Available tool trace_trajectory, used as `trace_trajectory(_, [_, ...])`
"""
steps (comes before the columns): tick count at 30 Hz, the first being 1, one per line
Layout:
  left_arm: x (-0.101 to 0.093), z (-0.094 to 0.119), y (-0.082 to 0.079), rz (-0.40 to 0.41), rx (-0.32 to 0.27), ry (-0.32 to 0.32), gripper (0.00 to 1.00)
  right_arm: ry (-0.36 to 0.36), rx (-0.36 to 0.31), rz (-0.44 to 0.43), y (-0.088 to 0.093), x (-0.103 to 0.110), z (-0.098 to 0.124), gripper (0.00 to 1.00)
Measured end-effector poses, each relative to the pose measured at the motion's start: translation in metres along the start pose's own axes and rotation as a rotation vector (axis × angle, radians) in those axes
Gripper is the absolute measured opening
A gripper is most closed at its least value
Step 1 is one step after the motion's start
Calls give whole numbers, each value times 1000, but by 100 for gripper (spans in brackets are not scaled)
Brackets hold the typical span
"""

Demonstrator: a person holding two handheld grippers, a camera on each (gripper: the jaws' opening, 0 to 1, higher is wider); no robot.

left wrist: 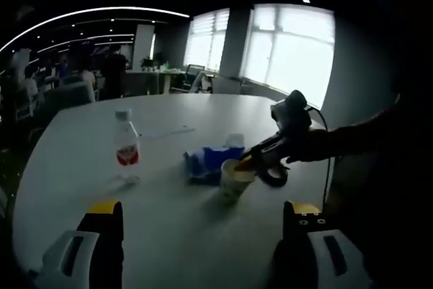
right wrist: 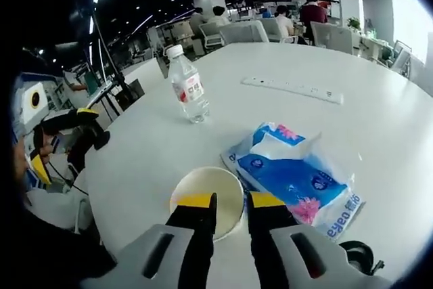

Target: Arrange the tabletop items into an orderly group along one side of the table until the central work area is clear of visible clutter.

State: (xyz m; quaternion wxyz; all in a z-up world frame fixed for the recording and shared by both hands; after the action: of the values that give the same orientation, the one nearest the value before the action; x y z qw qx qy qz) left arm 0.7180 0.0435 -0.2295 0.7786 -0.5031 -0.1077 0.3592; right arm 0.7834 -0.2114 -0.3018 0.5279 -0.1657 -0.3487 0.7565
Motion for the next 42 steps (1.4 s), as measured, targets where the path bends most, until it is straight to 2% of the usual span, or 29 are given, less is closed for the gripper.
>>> trace_trajectory(4, [2,-1,0,3,1,0,97,-11,3,-16,0,0,1,12])
trace_trajectory(10, [3,-5,0,5,-2,3,97,-8,11,-10,3,-3,1,2])
trace_trajectory(13, [4,-7,-1,4,-6,10,98,-6,6,-16,5,-1,4,0])
trace_trajectory(21, [8,-13,-4,-6,2,25,98,-6,2,-40,3,-2,9,0])
trace_trajectory(23, [7,-13,-10,-23,-23,17,98,-5,-1,-44,1,-2,11,0])
trace_trajectory(28, [9,-13,-16,-30,-39,15,98,-7,-11,-43,-7,1,17,0])
trace_trajectory(37, [10,-10,-14,-33,-35,16,98,-12,-45,-34,-24,5,23,0])
trace_trajectory(42, [11,-9,-15,-34,-45,16,98,-11,-70,-13,-42,7,28,0])
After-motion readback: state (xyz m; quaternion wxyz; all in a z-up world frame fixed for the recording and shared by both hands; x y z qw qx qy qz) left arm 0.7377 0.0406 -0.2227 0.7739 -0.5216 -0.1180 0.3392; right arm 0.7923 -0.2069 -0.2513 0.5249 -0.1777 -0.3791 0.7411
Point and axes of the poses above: the point that each gripper's makers call its tool centre point, and the gripper's own axes: z roughly backward along the fingers, x roughly to its left, y roughly out of its underside, the point moved 6 cm from there along z, roughly backward along the fingers, and after that the axes turned 6 degrees about y, right-handed, at the moved point
